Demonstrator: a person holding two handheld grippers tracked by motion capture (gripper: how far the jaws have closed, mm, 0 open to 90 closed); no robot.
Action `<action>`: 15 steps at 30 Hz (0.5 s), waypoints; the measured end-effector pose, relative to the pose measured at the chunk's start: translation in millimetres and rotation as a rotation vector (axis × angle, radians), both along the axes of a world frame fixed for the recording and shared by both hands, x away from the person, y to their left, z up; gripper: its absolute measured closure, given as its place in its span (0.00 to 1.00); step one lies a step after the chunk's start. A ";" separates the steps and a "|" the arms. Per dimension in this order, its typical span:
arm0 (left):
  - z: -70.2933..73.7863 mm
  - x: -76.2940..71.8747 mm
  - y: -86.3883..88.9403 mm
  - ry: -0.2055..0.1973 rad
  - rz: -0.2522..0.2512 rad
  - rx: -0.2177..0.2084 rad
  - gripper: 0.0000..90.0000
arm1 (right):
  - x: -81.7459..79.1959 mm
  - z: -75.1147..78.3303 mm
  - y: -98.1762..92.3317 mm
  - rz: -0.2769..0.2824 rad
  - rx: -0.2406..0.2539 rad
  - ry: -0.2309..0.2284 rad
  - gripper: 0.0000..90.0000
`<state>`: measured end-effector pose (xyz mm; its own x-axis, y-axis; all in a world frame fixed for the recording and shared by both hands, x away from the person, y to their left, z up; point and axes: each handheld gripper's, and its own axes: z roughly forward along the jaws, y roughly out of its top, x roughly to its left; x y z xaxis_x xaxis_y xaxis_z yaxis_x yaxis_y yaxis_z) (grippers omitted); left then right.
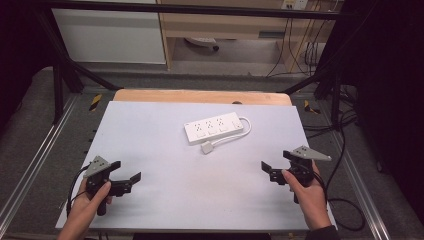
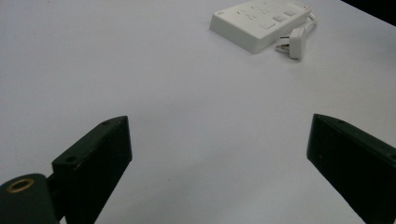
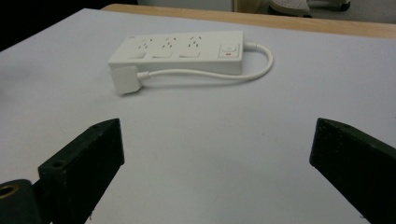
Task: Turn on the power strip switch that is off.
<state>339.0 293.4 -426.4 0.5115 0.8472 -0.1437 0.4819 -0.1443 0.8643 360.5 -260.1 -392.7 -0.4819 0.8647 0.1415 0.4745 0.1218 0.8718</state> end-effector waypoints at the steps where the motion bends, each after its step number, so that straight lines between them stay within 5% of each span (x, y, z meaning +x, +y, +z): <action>1: -0.1 -0.1 0.0 0.003 0.000 0.000 0.07 | 1.2 2.7 -0.5 0.002 0.001 -0.005 0.04; 15: -1.4 0.3 -0.6 0.013 -0.004 0.010 0.08 | 22.4 39.6 10.4 0.011 -0.005 -0.052 0.04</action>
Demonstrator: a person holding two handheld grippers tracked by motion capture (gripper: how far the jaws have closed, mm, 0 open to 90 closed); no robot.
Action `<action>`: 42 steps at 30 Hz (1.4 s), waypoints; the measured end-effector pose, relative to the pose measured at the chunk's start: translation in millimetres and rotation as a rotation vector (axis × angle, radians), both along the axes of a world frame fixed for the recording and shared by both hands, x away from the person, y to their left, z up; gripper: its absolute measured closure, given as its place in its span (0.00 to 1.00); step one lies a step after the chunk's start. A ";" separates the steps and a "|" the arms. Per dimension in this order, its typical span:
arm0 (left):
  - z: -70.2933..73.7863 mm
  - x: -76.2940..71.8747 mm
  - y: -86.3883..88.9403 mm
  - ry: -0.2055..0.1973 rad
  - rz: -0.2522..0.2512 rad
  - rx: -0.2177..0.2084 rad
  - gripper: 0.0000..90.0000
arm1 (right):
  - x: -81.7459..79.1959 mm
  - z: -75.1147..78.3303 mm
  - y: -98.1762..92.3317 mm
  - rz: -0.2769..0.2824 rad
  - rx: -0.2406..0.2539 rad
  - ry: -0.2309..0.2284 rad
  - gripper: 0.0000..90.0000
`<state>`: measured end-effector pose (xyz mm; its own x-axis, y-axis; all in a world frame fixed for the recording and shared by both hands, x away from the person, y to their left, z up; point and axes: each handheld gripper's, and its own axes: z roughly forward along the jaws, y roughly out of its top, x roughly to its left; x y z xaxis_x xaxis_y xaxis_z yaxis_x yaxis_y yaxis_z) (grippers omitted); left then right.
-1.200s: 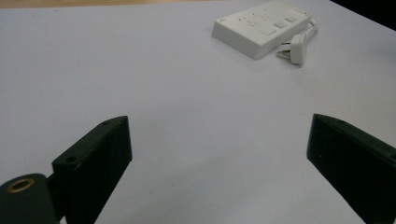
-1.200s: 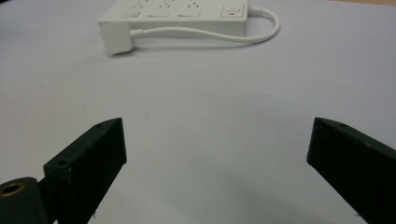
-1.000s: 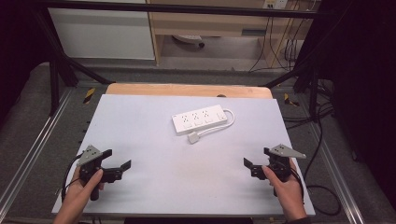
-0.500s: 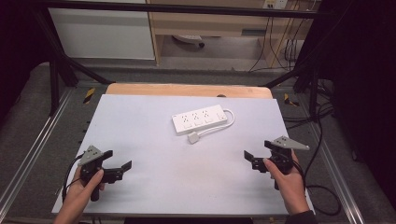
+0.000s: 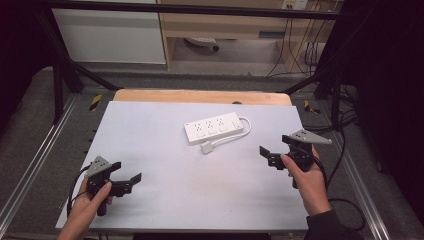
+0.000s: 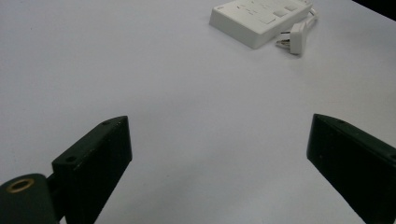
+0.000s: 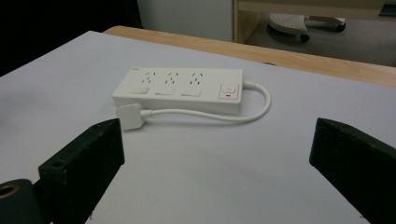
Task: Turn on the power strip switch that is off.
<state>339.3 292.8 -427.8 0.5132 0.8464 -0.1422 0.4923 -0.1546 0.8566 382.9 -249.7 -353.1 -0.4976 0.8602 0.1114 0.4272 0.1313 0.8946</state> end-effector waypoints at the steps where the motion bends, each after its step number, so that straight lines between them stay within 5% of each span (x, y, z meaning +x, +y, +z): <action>1: -0.1 0.0 -0.2 0.001 0.000 0.000 0.08 | 0.0 0.0 0.0 0.000 0.000 0.000 0.04; 23: -0.7 0.0 -1.0 0.006 -0.005 0.006 0.07 | 24.2 28.8 19.1 0.013 -0.009 -0.038 0.03; 42: -1.1 -0.1 -1.1 0.010 -0.008 0.008 0.07 | 45.9 33.6 34.8 0.016 -0.007 -0.043 0.03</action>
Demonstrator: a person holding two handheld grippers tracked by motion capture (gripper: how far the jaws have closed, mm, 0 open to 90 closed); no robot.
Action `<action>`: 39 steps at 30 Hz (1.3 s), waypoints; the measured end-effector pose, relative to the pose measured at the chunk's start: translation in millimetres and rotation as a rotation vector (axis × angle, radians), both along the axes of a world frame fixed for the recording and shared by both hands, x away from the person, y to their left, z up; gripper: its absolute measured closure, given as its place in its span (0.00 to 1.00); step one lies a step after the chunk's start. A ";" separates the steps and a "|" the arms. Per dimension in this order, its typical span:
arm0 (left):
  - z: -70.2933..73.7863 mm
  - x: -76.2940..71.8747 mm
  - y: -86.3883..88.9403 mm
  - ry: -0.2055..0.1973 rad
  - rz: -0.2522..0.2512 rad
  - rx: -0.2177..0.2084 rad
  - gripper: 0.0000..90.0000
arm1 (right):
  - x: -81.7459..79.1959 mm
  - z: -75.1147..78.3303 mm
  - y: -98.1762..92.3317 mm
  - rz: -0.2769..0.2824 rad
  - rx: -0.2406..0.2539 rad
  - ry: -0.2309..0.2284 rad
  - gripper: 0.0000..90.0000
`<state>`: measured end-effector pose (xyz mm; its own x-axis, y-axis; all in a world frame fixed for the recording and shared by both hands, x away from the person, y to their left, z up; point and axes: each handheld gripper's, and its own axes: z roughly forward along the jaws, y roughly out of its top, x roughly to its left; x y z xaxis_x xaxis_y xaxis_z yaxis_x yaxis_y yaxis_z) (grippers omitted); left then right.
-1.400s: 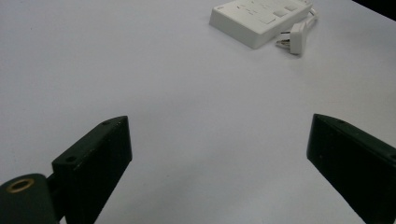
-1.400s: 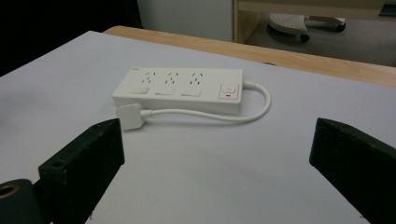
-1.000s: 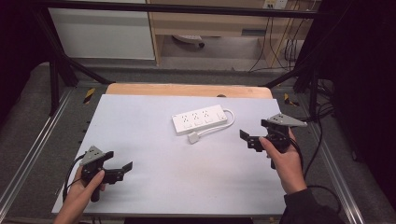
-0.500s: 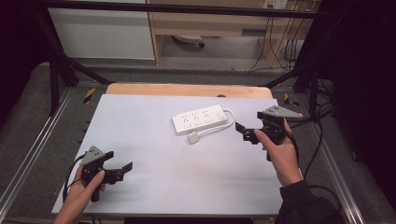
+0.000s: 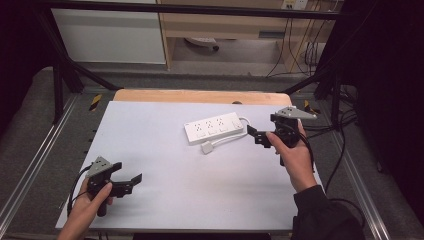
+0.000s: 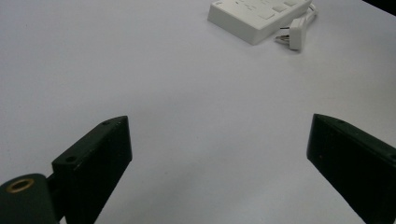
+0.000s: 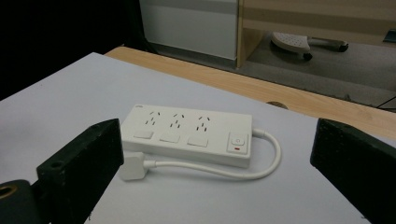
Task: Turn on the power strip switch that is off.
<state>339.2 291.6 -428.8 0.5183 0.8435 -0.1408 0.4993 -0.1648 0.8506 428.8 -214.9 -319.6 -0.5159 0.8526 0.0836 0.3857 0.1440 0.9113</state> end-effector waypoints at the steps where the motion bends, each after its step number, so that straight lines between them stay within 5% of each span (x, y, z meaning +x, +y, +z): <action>1: 0.0 0.0 0.1 0.001 0.001 0.001 0.07 | 0.0 0.0 0.0 0.000 0.000 0.000 0.03; 39: -1.7 2.0 -1.6 0.007 -0.006 0.012 0.07 | 62.5 -2.6 39.6 -0.053 0.016 -0.028 0.11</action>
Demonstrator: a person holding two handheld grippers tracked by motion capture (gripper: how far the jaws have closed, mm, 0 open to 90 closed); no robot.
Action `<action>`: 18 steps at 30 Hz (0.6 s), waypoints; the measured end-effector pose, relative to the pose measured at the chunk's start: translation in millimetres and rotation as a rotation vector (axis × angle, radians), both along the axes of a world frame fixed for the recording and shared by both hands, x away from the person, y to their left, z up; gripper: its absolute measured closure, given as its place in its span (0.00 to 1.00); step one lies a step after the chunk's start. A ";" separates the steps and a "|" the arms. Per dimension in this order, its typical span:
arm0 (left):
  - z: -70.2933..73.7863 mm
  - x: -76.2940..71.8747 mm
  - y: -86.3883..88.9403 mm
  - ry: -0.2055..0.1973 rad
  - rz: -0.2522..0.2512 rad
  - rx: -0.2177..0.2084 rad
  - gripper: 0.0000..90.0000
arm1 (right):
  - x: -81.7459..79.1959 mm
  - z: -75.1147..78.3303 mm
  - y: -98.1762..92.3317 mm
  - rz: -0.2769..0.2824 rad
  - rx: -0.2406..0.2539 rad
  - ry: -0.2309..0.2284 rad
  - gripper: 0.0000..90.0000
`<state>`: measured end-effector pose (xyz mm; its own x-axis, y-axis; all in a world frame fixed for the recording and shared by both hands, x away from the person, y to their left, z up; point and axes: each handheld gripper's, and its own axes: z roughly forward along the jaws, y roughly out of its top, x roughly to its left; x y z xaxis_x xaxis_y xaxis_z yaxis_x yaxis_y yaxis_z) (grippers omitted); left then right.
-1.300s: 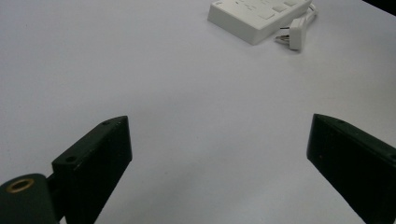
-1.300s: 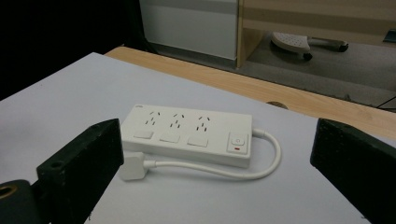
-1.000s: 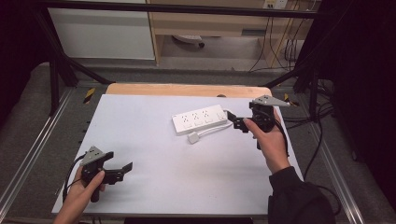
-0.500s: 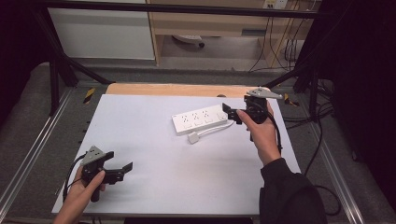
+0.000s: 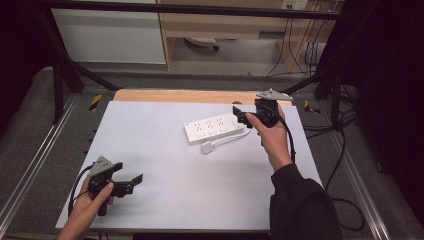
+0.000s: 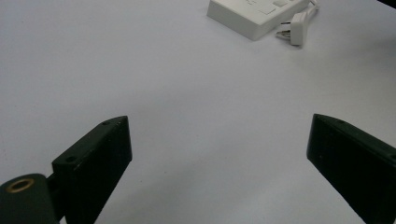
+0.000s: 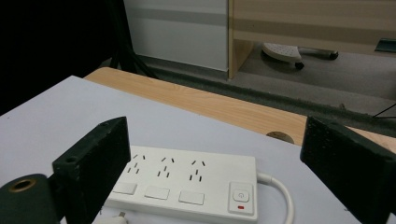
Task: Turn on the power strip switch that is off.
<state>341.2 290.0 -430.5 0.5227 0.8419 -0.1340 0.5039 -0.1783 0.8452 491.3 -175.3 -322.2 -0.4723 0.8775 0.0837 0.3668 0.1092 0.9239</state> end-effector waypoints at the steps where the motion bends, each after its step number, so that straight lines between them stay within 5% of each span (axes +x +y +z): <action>1: -0.1 -0.3 0.2 -0.001 -0.002 0.000 0.07 | 0.0 0.0 0.0 0.000 0.000 0.000 0.11; 11: -0.8 0.3 1.8 0.003 0.005 0.002 0.07 | 10.4 -7.8 3.0 -0.018 0.008 -0.003 0.20; 18: -1.5 -0.2 1.6 0.007 0.000 0.004 0.07 | 19.4 -14.7 3.3 -0.022 0.034 0.036 0.13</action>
